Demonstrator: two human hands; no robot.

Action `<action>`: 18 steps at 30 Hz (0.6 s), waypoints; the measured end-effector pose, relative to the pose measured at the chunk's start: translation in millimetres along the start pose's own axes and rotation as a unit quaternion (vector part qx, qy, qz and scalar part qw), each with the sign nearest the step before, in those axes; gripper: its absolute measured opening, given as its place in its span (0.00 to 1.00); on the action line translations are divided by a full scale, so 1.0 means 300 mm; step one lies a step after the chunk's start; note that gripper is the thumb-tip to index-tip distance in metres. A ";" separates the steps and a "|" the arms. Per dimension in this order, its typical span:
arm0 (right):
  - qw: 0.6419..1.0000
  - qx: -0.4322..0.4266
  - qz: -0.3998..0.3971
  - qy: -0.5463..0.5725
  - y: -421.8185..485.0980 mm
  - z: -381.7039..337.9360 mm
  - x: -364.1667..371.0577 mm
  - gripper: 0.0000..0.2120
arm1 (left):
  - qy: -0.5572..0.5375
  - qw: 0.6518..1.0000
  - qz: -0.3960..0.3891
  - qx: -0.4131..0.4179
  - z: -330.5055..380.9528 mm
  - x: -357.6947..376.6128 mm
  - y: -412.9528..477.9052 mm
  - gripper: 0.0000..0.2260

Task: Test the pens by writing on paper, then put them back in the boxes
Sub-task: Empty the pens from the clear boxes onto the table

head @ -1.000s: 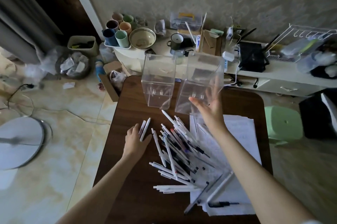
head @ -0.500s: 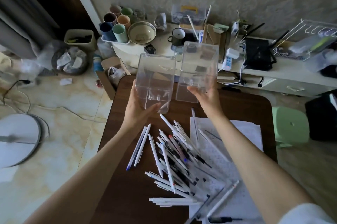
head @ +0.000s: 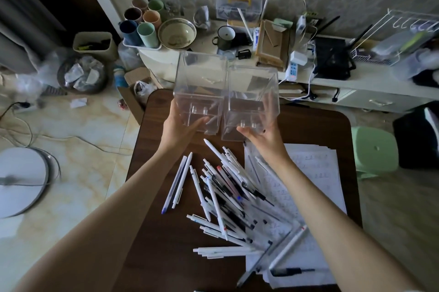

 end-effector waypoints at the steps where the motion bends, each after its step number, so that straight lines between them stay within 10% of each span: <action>1: 1.000 -0.004 0.000 -0.002 -0.001 0.003 -0.001 0.49 | 0.003 1.000 0.001 0.001 0.002 0.006 0.003 0.35; 7: 0.999 0.034 -0.026 0.015 -0.002 0.007 0.008 0.47 | -0.032 0.999 -0.016 0.003 -0.017 0.007 0.013 0.28; 12: 0.990 0.112 -0.071 -0.041 -0.077 0.084 0.013 0.56 | 0.018 0.998 -0.033 -0.044 -0.129 -0.048 0.014 0.45; 18: 0.957 0.113 -0.014 -0.265 -0.388 0.207 0.031 0.26 | 0.301 0.946 -0.104 0.050 -0.249 0.064 -0.342 0.24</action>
Point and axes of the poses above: each hand's wrist, its own y-axis towards the middle knuckle, its own x-axis out of the palm, z = x × y, the point moved 6 cm from there along y, towards the middle knuckle, and after that the axes turned 9 degrees about -y, right-handed, at the moved point
